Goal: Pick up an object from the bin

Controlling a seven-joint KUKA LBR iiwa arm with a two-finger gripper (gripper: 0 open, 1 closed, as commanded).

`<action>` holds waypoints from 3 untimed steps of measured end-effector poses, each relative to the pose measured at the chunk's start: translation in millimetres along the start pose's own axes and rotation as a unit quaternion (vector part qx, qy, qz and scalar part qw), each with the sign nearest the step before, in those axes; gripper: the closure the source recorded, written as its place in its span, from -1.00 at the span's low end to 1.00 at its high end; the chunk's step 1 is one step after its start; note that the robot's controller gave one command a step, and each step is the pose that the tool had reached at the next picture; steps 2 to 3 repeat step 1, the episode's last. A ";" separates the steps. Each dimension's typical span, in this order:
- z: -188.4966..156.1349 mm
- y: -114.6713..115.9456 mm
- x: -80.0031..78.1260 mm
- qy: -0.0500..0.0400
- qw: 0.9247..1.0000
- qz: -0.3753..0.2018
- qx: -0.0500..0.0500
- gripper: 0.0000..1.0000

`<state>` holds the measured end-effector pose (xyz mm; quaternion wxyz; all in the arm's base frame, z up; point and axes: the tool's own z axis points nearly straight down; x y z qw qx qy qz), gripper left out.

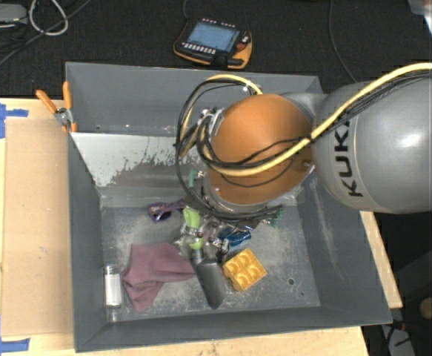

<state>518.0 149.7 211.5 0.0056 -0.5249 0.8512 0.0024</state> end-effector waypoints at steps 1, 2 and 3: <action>-35.2 -7.3 -6.6 0.001 1.000 0.016 -0.001 1.00; -35.2 -7.3 -6.6 0.001 1.000 0.016 -0.001 1.00; -35.2 -7.3 -6.6 0.001 1.000 0.016 -0.001 1.00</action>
Offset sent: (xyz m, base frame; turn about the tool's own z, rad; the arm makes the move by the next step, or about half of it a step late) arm 0.0009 0.0245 0.0707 -0.0969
